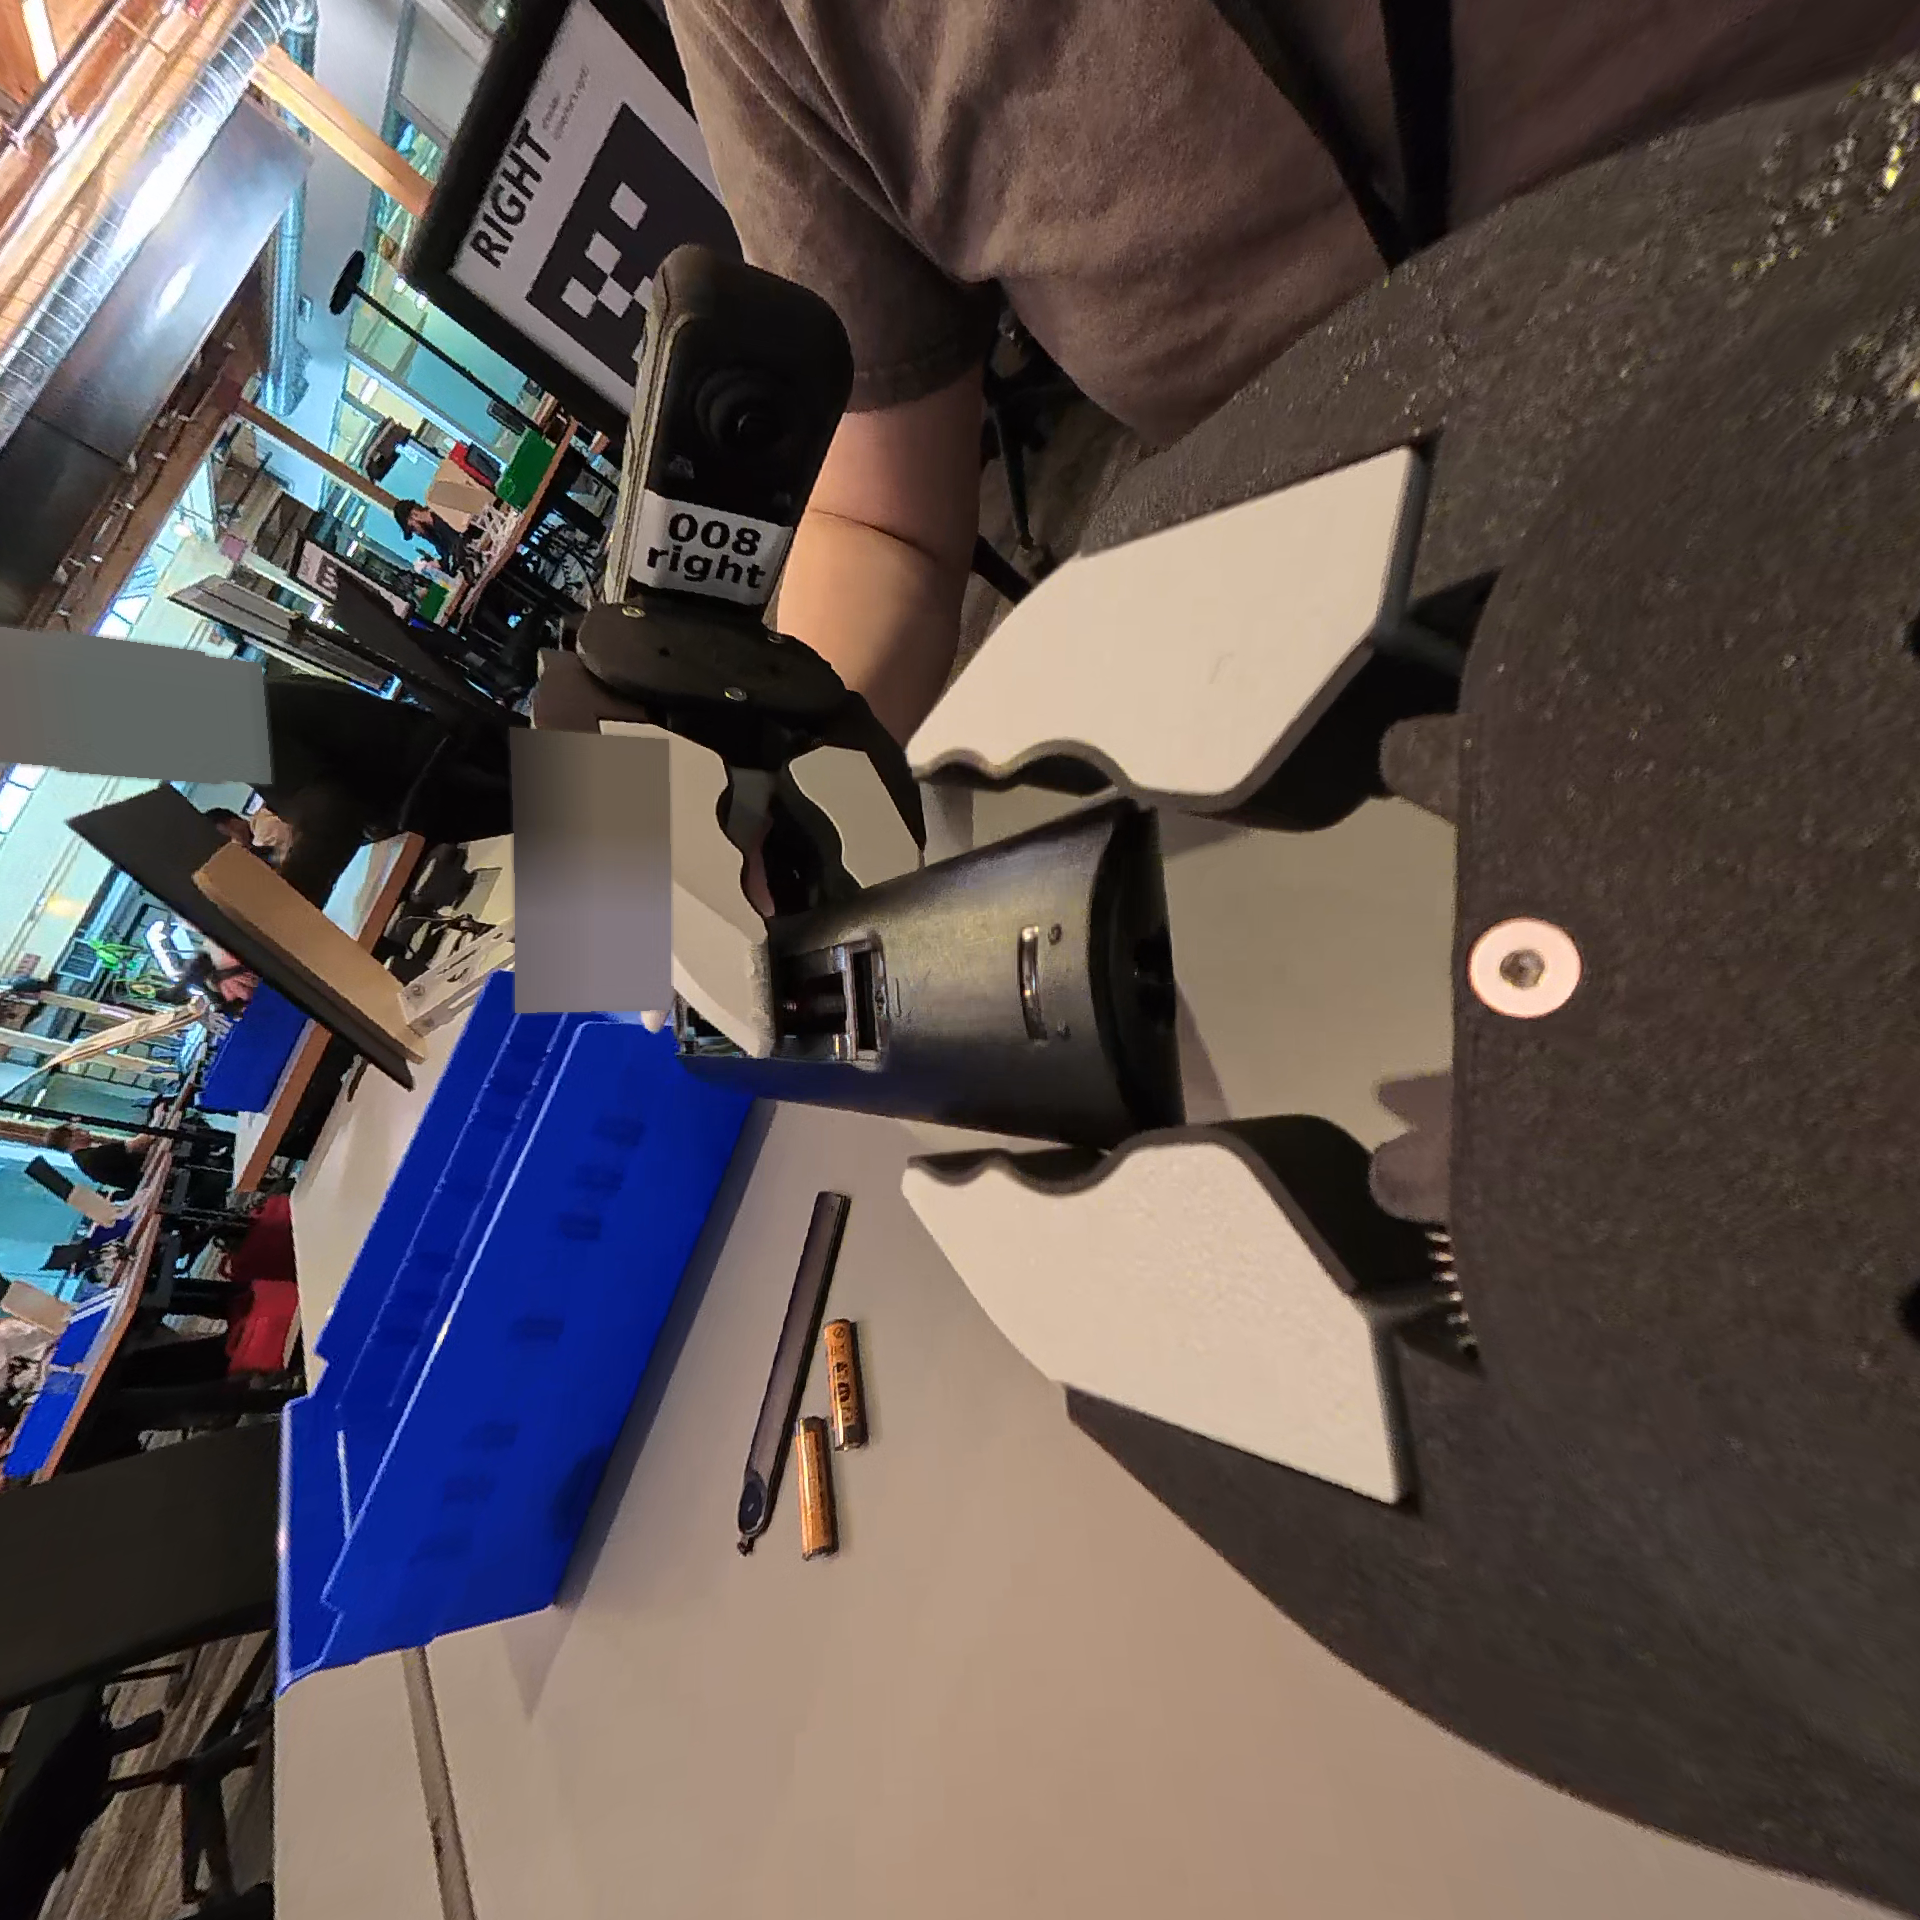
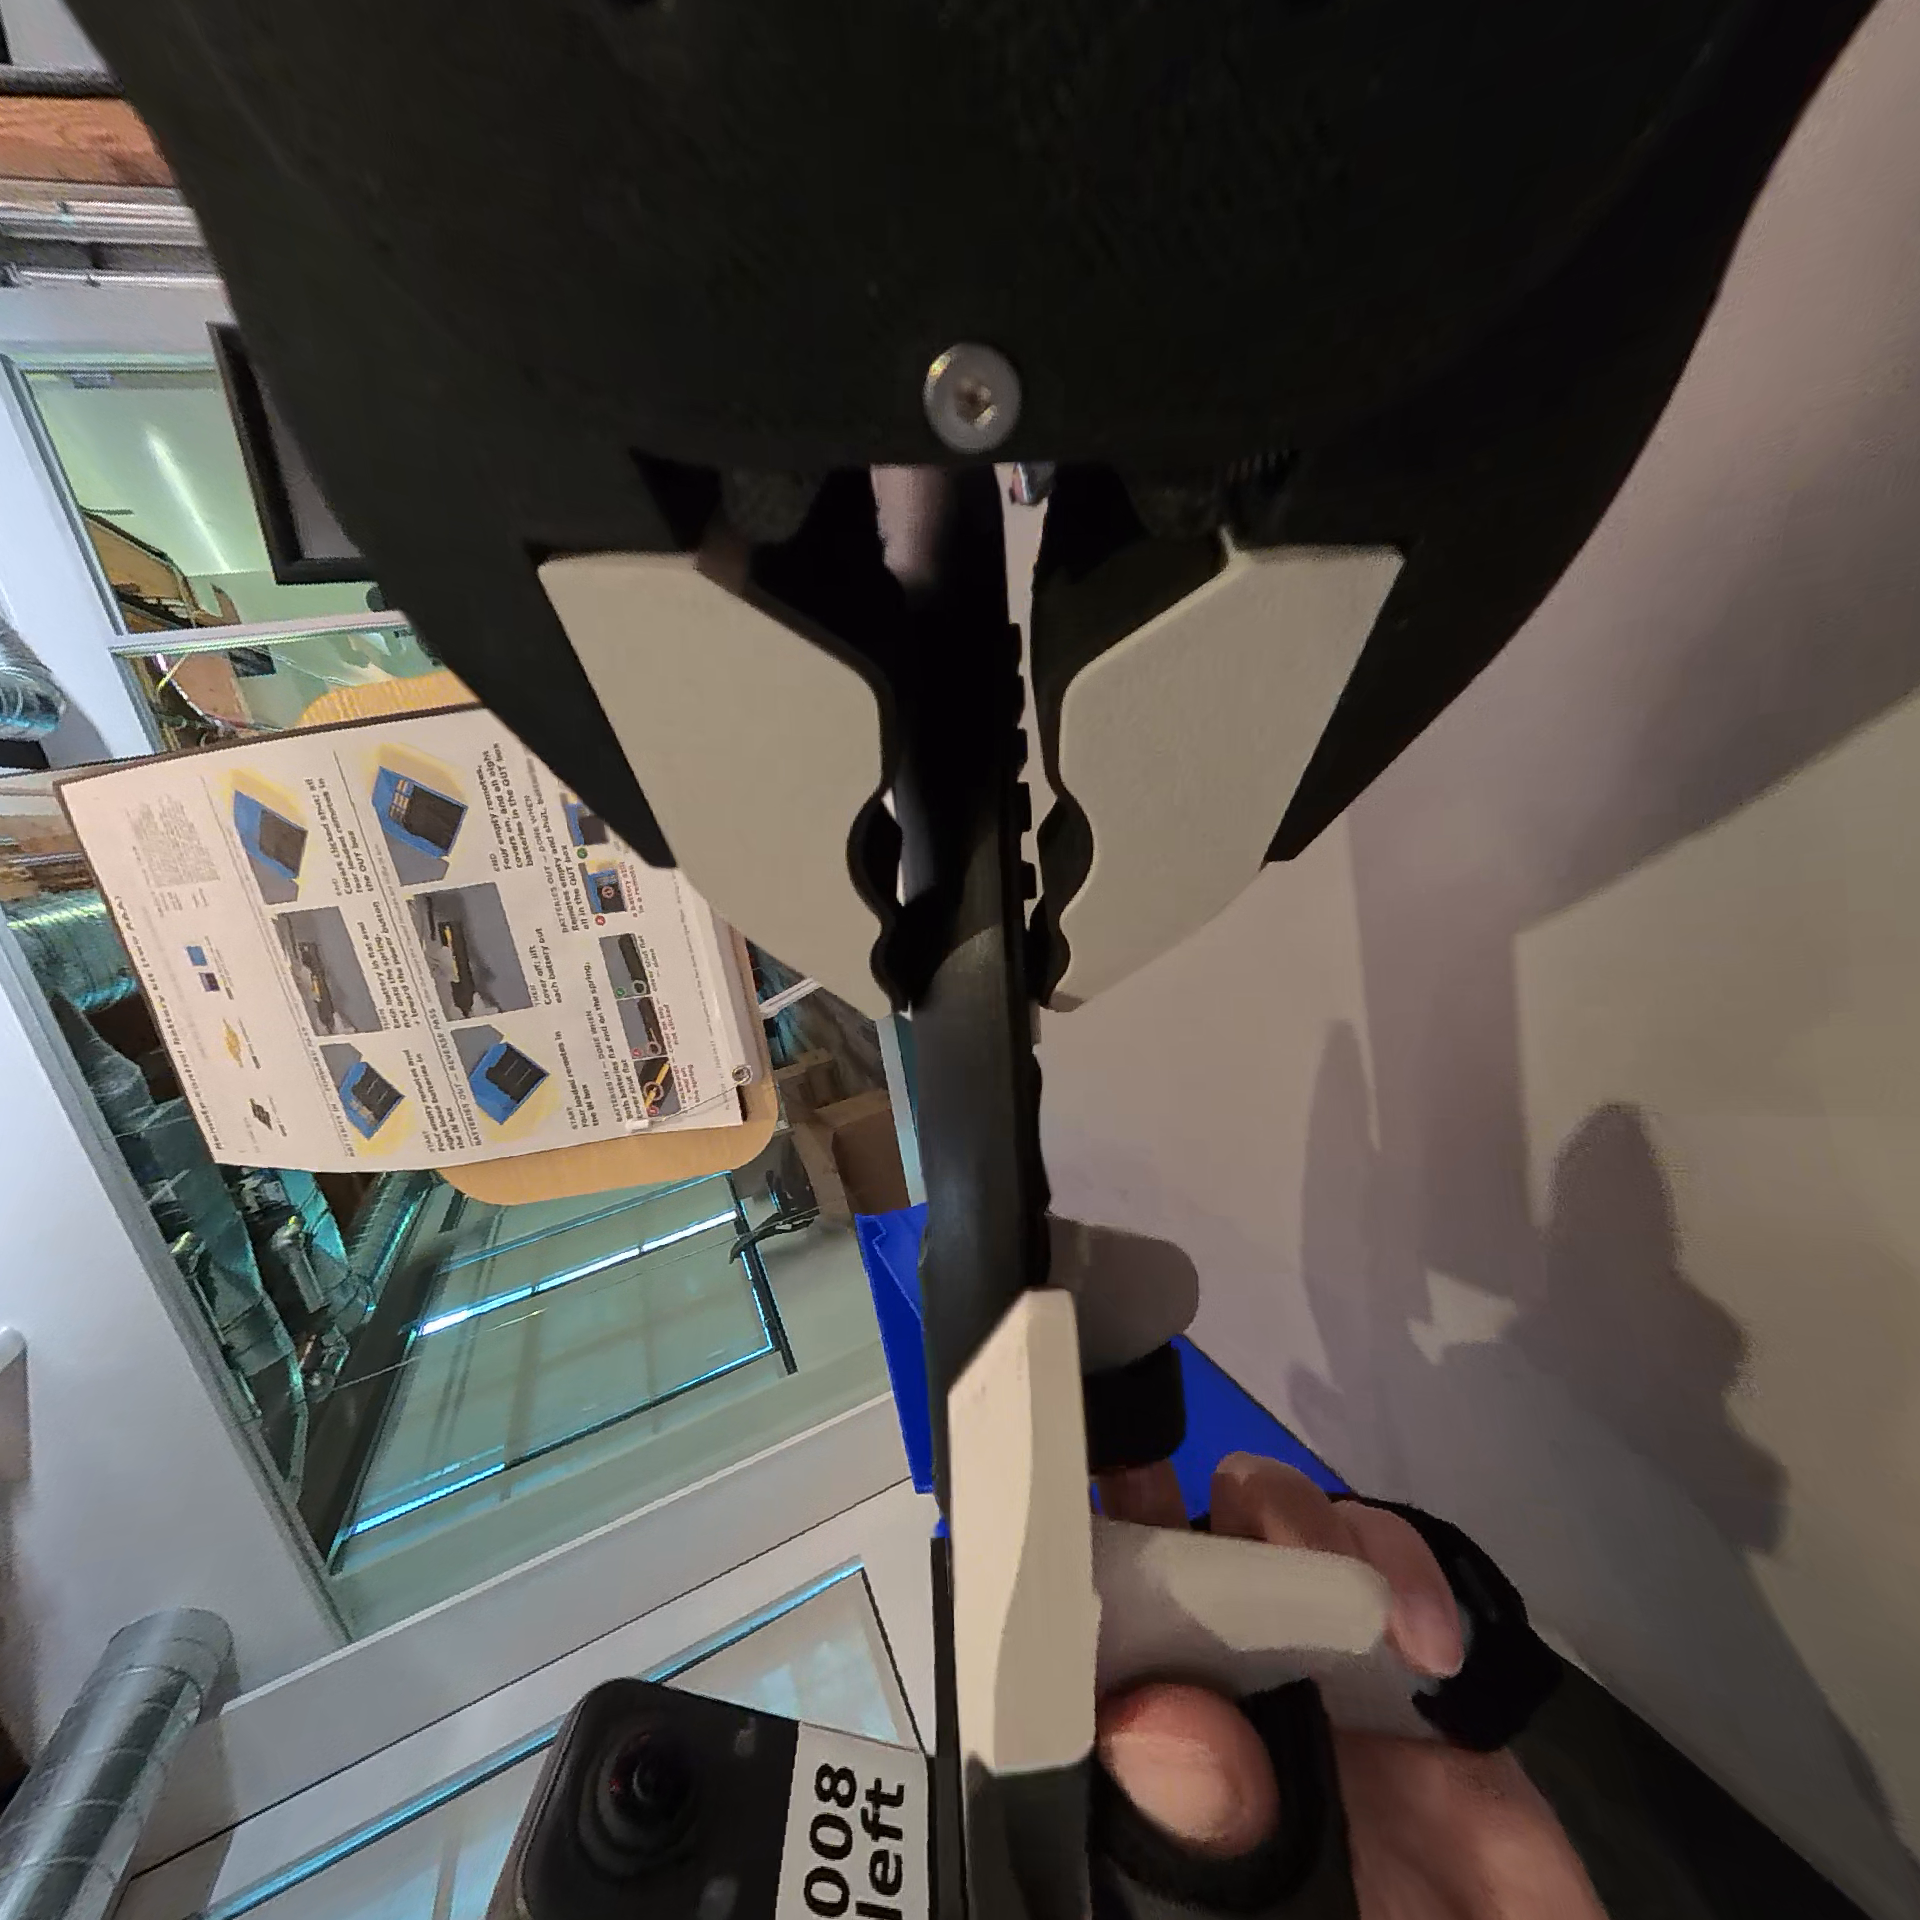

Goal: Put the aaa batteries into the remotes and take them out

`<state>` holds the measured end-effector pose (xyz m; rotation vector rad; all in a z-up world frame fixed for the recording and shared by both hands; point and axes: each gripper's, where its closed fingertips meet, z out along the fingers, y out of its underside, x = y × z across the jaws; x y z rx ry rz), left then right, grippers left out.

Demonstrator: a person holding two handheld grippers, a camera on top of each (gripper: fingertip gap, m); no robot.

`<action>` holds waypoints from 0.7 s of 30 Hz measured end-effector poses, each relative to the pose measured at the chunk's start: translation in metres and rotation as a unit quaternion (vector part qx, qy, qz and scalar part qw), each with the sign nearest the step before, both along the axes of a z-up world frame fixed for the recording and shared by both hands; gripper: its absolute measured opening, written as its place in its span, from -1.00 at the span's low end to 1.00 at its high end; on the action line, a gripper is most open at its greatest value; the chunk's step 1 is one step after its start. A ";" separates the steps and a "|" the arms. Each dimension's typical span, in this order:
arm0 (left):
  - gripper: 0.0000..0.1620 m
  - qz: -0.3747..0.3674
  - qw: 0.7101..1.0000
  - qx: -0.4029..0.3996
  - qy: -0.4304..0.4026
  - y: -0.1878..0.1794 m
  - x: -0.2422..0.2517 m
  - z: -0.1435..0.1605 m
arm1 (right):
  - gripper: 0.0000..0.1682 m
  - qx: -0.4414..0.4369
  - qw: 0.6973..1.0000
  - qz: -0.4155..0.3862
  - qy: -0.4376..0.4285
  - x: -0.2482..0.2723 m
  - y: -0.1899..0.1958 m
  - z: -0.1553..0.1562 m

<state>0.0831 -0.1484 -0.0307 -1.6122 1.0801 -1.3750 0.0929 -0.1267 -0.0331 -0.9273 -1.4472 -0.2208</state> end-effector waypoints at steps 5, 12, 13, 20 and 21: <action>-0.13 0.008 1.000 0.005 -0.024 0.009 -0.004 0.019 | -0.73 0.031 0.999 0.005 0.012 -0.004 0.001 0.018; -0.06 0.004 0.999 0.035 -0.031 0.021 -0.006 0.042 | -0.73 0.065 0.997 -0.001 0.038 -0.007 0.011 0.046; -0.05 0.007 0.999 0.042 -0.030 0.024 -0.007 0.045 | -0.73 0.066 0.997 -0.001 0.041 -0.007 0.012 0.048; -0.03 -0.008 0.998 0.034 -0.047 0.035 -0.008 0.056 | -0.73 0.072 0.996 -0.003 0.053 -0.010 0.024 0.059; -0.03 -0.009 0.998 0.027 -0.050 0.037 -0.008 0.057 | -0.73 0.074 0.996 -0.002 0.055 -0.010 0.026 0.060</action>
